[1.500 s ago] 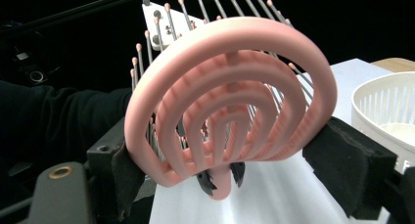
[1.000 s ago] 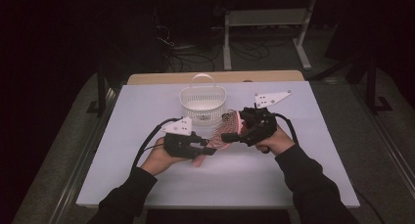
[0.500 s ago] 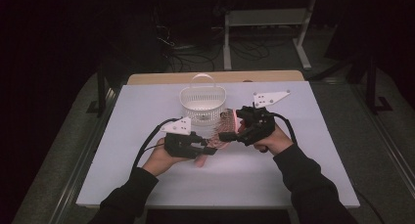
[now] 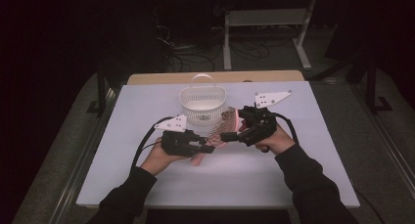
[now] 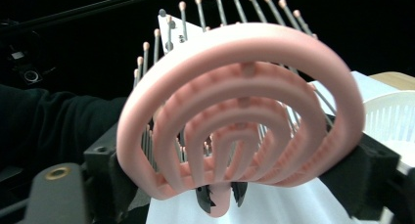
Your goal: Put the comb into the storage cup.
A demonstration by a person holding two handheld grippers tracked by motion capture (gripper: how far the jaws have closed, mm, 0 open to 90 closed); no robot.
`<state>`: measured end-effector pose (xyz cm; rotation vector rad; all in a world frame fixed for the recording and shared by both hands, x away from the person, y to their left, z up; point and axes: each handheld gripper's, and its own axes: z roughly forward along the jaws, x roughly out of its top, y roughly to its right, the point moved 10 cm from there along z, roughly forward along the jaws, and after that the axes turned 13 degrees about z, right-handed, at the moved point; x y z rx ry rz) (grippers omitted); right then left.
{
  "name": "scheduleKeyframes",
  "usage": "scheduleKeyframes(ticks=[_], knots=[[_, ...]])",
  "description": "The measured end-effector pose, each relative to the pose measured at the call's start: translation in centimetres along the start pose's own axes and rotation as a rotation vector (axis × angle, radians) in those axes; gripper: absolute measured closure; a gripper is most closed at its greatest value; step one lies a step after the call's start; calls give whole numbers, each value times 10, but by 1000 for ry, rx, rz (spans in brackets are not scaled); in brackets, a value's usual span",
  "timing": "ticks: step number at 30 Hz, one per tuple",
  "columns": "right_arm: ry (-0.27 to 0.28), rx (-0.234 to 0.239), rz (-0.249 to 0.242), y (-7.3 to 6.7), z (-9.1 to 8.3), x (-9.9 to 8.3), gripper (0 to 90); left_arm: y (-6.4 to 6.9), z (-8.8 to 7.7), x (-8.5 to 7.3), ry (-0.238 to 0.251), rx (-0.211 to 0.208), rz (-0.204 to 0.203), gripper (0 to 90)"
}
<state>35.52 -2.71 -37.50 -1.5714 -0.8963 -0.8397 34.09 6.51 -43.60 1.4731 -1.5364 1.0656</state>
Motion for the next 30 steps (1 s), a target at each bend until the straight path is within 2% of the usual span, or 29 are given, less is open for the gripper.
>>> scheduleKeyframes(ticks=[5, 10, 16, 21, 30], knots=[[3, -1, -6, -1, 0, 1, 183, 1, 2, 0, 6, -7, -5, 709], [-22, -37, -27, -1, 3, -1, 187, 0, 6, -5, -15, -2, 20, 705], [-35, -60, -28, 0, 5, -1, 188, -1, 8, -7, -25, 15, 27, 692], [-44, -79, -31, 1, 6, -2, 188, -2, 11, -9, -40, 23, 32, 507], [-51, -108, -33, 5, 6, -3, 187, -4, 8, -14, -78, 28, 17, 308]])
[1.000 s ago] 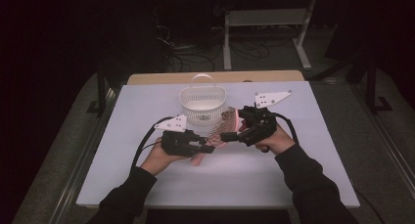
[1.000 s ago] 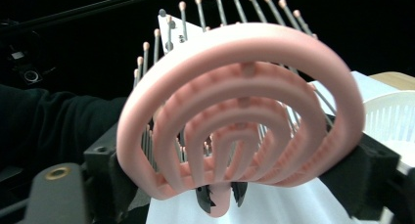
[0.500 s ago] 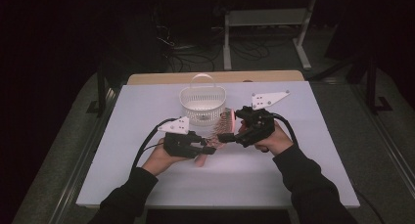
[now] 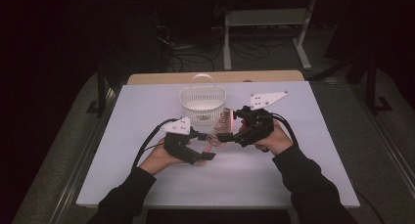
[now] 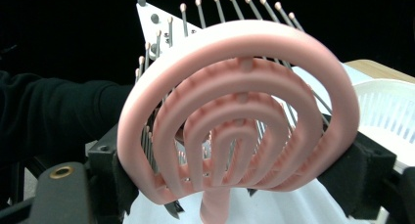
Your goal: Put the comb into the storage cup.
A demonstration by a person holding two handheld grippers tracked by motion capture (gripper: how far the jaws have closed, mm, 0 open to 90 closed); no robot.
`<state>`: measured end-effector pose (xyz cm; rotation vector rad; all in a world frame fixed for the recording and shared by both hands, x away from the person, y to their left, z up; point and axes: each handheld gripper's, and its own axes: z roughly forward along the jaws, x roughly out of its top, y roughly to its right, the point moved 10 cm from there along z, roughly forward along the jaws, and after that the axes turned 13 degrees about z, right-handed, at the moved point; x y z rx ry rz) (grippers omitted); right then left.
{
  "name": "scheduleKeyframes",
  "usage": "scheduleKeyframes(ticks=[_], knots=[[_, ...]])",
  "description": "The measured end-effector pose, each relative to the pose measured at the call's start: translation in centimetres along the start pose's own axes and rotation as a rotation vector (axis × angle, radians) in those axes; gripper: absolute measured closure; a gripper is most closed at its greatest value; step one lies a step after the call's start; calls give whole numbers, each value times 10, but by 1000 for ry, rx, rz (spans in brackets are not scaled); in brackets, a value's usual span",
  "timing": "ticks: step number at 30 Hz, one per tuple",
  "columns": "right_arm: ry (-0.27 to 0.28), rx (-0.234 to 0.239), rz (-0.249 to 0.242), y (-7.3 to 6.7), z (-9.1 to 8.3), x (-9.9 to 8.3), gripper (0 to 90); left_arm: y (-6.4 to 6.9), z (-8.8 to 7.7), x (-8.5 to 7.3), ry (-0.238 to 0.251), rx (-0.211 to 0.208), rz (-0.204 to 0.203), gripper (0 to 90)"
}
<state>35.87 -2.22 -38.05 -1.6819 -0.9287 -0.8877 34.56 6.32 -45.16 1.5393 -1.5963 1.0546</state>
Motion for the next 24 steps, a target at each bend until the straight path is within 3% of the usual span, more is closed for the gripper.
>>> scheduleKeyframes(ticks=[8, 11, 16, 24], knots=[[1, -26, 4, 5, -3, 0, 187, -5, -6, -11, -50, 42, -25, 148], [1, -34, 4, 6, -4, 0, 187, -6, -9, -14, -60, 55, -28, 135], [0, -55, 7, 11, -7, -1, 187, -9, -18, -26, -107, 109, -44, 17], [8, -67, 6, 13, -9, 1, 187, -6, -39, -48, -128, 184, -59, 0]])
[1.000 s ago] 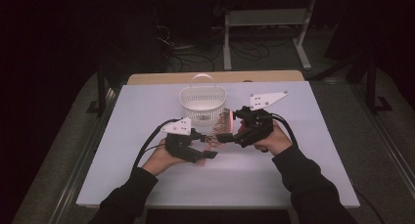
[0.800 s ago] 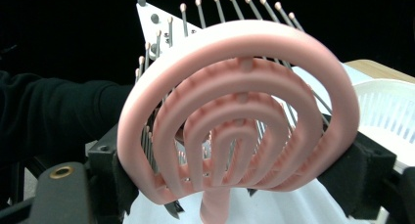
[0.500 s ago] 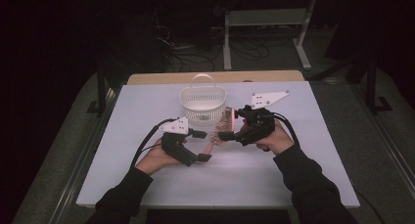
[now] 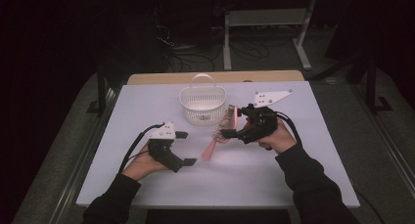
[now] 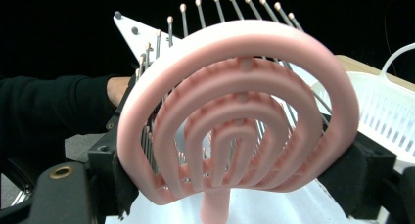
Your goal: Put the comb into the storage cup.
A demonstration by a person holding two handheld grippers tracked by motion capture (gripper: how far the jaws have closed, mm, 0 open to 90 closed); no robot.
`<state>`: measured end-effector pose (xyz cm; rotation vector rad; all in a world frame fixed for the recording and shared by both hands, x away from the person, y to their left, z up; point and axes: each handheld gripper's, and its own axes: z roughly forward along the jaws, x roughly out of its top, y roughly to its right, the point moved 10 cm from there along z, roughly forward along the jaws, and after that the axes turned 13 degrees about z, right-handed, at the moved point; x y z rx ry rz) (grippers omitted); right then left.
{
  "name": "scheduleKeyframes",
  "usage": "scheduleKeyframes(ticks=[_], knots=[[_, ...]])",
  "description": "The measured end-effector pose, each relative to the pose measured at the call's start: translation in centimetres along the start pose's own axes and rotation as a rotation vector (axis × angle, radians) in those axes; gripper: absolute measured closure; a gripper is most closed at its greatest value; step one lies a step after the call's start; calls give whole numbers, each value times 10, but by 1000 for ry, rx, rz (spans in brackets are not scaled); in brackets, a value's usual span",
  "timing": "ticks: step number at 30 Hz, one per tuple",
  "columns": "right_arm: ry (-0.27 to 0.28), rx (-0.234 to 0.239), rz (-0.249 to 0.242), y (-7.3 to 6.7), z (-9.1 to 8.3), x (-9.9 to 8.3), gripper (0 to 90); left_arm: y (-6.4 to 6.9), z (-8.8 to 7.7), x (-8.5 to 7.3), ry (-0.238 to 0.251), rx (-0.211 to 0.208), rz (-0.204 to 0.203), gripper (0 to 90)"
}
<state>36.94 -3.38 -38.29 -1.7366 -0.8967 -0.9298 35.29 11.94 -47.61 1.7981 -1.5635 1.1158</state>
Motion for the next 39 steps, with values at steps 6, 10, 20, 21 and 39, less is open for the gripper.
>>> scheduleKeyframes(ticks=[6, 10, 20, 21, 39], knots=[[10, -12, -3, 1, -2, 2, 187, 3, -14, -18, -11, 48, -26, 0], [14, -23, 0, 2, -3, 3, 187, 7, -22, -25, -8, 70, -36, 0], [26, -61, 1, 8, -7, 6, 187, 11, -38, -44, -22, 91, -81, 0], [26, -61, 1, 8, -7, 6, 187, 11, -38, -44, -22, 91, -81, 0], [24, -117, -11, 11, -6, 28, 187, 8, -43, -44, -17, 118, -85, 3]])
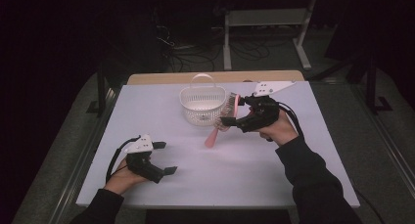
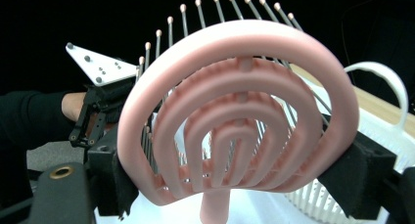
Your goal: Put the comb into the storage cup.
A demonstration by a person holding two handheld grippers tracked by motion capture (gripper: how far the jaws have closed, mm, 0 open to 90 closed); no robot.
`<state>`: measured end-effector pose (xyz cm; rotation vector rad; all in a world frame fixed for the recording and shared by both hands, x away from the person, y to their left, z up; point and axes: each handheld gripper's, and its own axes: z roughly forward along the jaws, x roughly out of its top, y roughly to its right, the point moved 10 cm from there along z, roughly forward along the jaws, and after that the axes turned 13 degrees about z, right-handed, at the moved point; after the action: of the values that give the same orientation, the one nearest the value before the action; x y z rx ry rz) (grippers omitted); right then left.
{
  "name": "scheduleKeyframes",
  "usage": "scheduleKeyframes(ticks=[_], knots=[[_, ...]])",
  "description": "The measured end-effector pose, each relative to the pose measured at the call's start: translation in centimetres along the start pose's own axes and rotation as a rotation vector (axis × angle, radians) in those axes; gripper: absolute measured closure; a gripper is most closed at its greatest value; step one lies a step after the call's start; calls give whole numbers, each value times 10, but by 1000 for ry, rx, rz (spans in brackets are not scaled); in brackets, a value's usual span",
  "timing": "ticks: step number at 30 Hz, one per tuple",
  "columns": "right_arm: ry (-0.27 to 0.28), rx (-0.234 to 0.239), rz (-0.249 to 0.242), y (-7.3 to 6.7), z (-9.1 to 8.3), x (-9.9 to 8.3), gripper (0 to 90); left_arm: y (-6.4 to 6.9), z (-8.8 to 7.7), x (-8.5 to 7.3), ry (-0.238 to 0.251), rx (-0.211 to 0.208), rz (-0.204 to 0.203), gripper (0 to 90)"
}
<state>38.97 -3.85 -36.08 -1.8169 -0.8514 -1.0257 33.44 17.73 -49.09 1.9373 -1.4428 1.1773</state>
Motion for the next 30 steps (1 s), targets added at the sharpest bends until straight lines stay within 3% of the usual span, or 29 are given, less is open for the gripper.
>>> scheduleKeyframes(ticks=[9, 30], knots=[[31, -39, 8, 6, -9, 28, 187, -2, -3, 0, -2, 17, -13, 4], [123, -97, -10, 12, -24, 89, 187, 1, 0, -3, -14, -9, -24, 4]])
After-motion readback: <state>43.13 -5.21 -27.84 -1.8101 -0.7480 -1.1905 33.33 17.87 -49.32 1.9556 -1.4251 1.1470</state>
